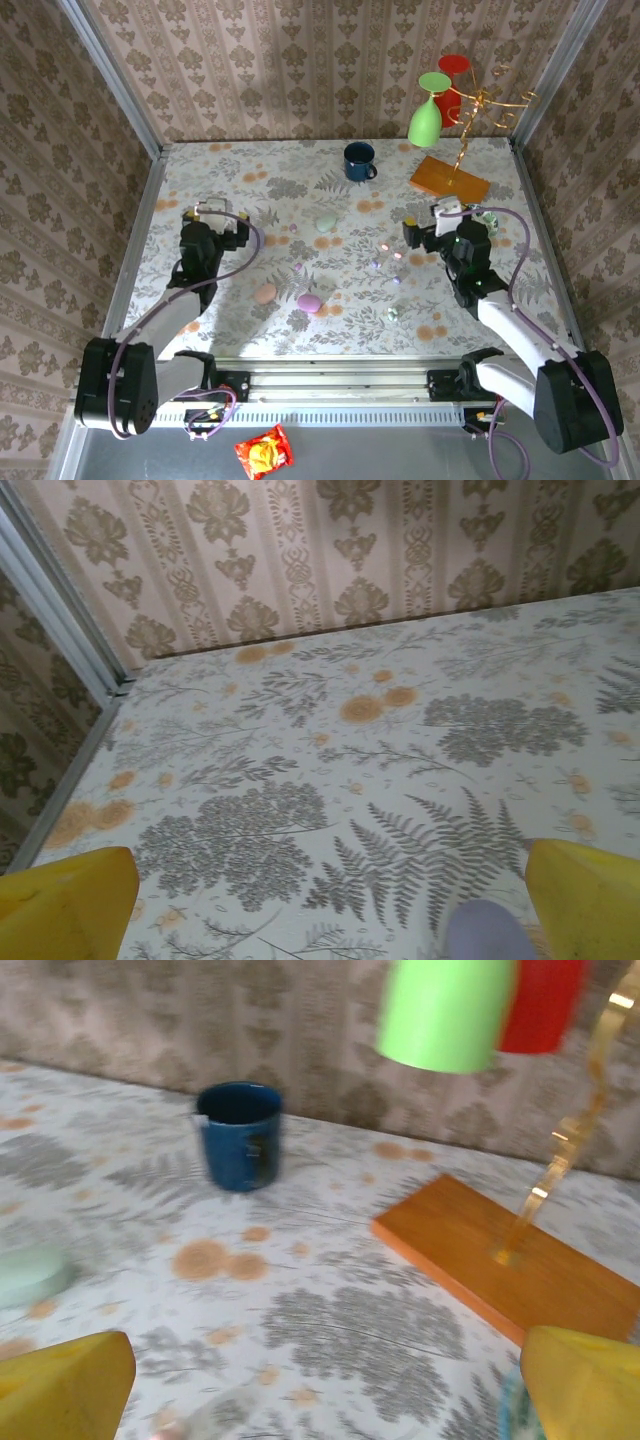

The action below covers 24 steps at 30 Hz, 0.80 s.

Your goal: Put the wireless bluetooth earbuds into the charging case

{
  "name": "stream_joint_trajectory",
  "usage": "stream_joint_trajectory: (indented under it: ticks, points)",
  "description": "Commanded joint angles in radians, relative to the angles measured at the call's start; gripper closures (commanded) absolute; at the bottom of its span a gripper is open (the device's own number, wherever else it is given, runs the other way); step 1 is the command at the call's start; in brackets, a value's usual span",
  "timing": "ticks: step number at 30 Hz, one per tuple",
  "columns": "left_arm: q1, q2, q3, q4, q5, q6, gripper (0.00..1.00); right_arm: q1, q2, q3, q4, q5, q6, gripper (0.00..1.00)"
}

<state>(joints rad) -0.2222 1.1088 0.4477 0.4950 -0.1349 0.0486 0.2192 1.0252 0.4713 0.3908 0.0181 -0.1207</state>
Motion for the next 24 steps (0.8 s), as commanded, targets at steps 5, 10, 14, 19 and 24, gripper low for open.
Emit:
stream_joint_trajectory:
  ticks: [5,10,14,19,24]
  points:
    - [-0.012,-0.026,0.02,-0.125,0.194,-0.106,0.0,0.213,0.04,0.111,-0.248,-0.164,-0.136,0.0]
    - [-0.015,0.028,0.007,-0.067,0.229,-0.092,0.0,0.399,0.16,0.182,-0.316,-0.27,-0.167,0.0]
    - [-0.017,0.051,0.018,-0.053,0.232,-0.081,0.0,0.531,0.291,0.227,-0.302,-0.28,-0.192,0.0]
    - [-0.018,0.051,0.017,-0.044,0.24,-0.09,0.0,0.627,0.443,0.256,-0.233,-0.288,-0.197,0.0]
    - [-0.018,0.052,0.026,-0.058,0.241,-0.078,0.0,0.655,0.562,0.287,-0.204,-0.293,-0.227,0.0]
